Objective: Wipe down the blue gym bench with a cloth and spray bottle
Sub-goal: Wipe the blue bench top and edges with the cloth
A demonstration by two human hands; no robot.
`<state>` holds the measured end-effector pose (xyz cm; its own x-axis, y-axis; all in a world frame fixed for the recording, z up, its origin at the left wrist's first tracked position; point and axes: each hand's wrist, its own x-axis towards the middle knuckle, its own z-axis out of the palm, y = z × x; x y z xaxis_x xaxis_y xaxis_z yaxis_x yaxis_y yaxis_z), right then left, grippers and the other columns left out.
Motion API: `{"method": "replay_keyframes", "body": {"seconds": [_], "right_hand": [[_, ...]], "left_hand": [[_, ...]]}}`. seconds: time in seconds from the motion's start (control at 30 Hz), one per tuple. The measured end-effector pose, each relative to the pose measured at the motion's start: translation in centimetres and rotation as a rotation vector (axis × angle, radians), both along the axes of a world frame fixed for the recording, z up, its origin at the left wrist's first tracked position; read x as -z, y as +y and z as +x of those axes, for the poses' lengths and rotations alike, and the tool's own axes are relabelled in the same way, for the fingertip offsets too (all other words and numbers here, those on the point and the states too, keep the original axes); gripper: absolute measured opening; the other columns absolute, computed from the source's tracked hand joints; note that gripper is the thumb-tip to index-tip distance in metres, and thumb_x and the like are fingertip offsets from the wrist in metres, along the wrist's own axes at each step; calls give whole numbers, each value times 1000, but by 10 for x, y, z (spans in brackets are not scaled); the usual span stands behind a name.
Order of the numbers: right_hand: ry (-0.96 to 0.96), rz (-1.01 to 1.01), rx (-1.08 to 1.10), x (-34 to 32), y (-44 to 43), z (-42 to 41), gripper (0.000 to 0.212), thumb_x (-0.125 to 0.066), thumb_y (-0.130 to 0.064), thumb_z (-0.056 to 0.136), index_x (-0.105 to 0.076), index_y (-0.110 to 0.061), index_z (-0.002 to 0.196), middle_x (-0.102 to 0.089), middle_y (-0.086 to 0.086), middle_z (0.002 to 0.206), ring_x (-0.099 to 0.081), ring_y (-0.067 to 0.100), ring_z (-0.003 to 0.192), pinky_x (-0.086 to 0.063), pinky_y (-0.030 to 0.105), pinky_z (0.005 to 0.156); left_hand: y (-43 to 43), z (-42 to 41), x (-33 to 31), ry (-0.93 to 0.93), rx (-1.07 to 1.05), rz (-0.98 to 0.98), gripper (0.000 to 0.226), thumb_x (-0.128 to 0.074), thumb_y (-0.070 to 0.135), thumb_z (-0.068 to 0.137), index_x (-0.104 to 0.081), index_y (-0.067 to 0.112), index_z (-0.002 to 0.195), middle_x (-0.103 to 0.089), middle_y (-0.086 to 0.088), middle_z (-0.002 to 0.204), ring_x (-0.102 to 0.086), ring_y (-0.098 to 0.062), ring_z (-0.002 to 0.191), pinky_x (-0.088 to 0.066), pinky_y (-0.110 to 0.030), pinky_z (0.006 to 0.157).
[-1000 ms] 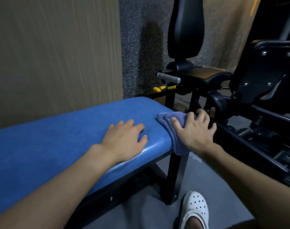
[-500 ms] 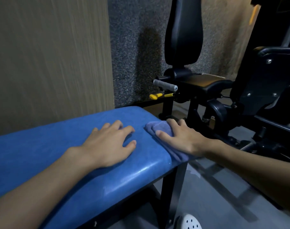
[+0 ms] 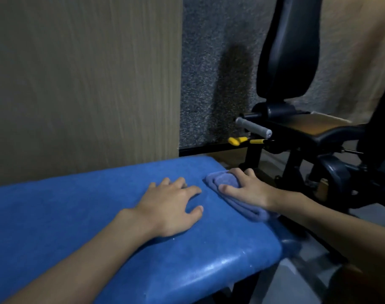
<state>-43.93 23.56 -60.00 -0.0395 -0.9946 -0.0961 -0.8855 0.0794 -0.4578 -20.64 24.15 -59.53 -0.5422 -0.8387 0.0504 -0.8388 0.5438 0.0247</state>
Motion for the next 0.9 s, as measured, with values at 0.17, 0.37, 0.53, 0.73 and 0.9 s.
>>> {"method": "replay_keyframes", "body": {"seconds": [0.17,0.37,0.53,0.73,0.9], "right_hand": [[35,19,-119,9,-4,-18,62,-40,-72,84,-19,-55,140,-28,-1,134,-47,29,123,-34,37,106],[-57,1,-183,13,13,-30,61,-39,-78,73,-21,-68,130,-24,-14,134,-42,16,124,-32,31,107],[-114,-34,-160,10,-47,-15,70,-43,-77,68,-32,-57,134,-32,-7,129,-41,18,126,-30,36,111],[-117,7,-235,12,-43,-25,64,-44,-66,84,-25,-51,143,-25,-12,137,-37,12,128,-27,29,109],[-118,16,-250,11,-62,-22,56,-49,-58,91,-27,-50,142,-25,-11,136,-36,12,127,-28,29,109]], "left_hand": [[-25,4,-6,45,-21,11,53,-37,65,93,-42,41,140,-45,10,134,-41,-18,126,-35,-45,104],[-71,3,-5,-13,-77,61,55,-33,72,90,-38,46,138,-42,9,137,-40,-21,131,-35,-51,104],[-77,5,-4,-14,-54,11,56,-32,76,85,-41,47,131,-41,12,116,-42,-17,114,-38,-47,100],[-79,16,-7,-1,-62,19,56,-36,72,88,-42,45,136,-43,12,124,-41,-16,122,-37,-43,101],[-98,32,0,2,-167,121,74,-23,86,75,-32,50,139,-37,12,144,-36,-17,134,-31,-52,105]]}}
